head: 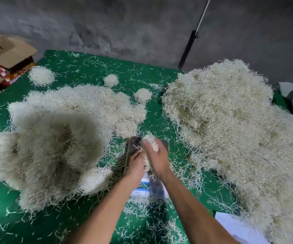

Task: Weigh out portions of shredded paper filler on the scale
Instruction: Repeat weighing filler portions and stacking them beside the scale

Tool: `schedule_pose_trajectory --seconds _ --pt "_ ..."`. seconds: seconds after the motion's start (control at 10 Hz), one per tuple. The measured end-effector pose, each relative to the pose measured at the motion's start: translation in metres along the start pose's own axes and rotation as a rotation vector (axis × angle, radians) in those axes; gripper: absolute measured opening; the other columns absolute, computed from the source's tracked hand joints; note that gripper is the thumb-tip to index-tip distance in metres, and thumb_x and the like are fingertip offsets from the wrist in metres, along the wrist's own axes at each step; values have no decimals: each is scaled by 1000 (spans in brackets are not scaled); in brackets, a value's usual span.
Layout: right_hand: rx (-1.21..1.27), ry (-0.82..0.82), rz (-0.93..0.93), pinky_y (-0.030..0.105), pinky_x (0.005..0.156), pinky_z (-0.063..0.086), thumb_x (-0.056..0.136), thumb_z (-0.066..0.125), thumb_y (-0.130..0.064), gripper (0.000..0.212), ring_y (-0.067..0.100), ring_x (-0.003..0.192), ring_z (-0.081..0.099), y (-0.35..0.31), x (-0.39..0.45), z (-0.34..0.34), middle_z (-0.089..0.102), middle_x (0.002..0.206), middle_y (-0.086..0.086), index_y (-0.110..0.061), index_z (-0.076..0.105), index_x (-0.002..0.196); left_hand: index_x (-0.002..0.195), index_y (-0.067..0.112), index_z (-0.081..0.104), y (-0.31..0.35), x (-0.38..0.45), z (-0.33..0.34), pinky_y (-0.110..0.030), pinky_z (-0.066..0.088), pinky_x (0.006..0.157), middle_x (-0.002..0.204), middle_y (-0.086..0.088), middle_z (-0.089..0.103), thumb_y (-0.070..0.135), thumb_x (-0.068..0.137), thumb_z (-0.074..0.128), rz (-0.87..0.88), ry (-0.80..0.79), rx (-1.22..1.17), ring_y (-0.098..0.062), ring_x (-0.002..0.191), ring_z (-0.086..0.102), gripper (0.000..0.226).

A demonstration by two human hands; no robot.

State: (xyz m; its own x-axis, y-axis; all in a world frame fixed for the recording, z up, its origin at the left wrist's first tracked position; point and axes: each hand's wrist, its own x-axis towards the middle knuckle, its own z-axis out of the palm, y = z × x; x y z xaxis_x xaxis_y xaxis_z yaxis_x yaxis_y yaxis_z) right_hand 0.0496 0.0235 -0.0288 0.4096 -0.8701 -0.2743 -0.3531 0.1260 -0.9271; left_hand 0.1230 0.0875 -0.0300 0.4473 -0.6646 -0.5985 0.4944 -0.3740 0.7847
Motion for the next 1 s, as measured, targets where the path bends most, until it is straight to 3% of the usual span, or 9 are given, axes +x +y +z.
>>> schedule_pose_trajectory --seconds 0.1,0.2,0.3,0.5,0.6,0.7,0.8,0.9,1.0 --pt "-42 86 4 25 80 60 91 75 -43 62 6 85 68 -16 16 -6 73 105 -2 -23 52 145 133 13 55 -9 -9 -4 -44 54 83 134 -11 59 35 103 51 -162 -20 -406 -28 109 60 38" --pt "82 97 -57 36 87 57 100 63 -32 51 17 92 65 -37 5 -2 67 113 1 -35 46 149 124 12 57 -9 -30 3 -56 58 77 127 -9 63 72 86 56 -310 -122 -492 -30 106 66 71" --pt "-25 -38 -259 47 120 37 101 51 -5 49 1 129 53 -40 -38 13 56 141 -15 -38 58 137 108 10 75 24 -39 -2 -44 58 81 102 -15 75 76 82 58 -247 -218 -664 -30 97 72 73" --pt "-100 -72 -328 37 126 20 103 36 -64 42 -5 147 26 -65 -94 14 31 162 -19 -54 43 143 111 9 68 44 -82 -3 -41 53 99 110 -16 72 43 105 42 -47 -31 -348 -31 106 68 43" --pt "-11 -35 -326 40 122 22 106 44 -49 39 1 146 31 -84 -103 -5 35 160 -19 -44 50 145 109 12 53 55 -105 -12 -42 53 90 114 -4 60 26 97 56 30 -89 -63 -25 99 59 18" --pt "54 -28 -388 31 100 41 107 35 -49 35 3 114 54 -72 -135 1 58 126 -16 -47 51 139 100 2 56 92 -128 -27 -37 46 80 100 -15 57 23 74 59 31 -189 -323 -26 84 54 34" --pt "-179 15 -636 23 111 36 103 34 -45 47 0 134 47 -74 -158 23 55 147 -13 -37 54 145 124 1 61 68 -135 -20 -37 55 87 119 -18 65 28 94 64 -140 -376 -687 -28 105 66 41" --pt "-326 93 -697 29 120 26 103 38 -50 48 -9 141 34 -101 -149 4 43 155 -18 -31 57 143 146 5 43 42 -138 -27 -44 44 113 150 -22 48 48 104 46 -92 -358 -104 -28 130 53 60" --pt "-292 95 -709 37 124 22 103 39 -31 42 5 144 39 -92 -156 -1 48 155 -6 -22 66 134 126 1 59 59 -146 -41 -50 51 103 132 -24 63 52 98 47 -98 -306 -458 -37 120 62 60"
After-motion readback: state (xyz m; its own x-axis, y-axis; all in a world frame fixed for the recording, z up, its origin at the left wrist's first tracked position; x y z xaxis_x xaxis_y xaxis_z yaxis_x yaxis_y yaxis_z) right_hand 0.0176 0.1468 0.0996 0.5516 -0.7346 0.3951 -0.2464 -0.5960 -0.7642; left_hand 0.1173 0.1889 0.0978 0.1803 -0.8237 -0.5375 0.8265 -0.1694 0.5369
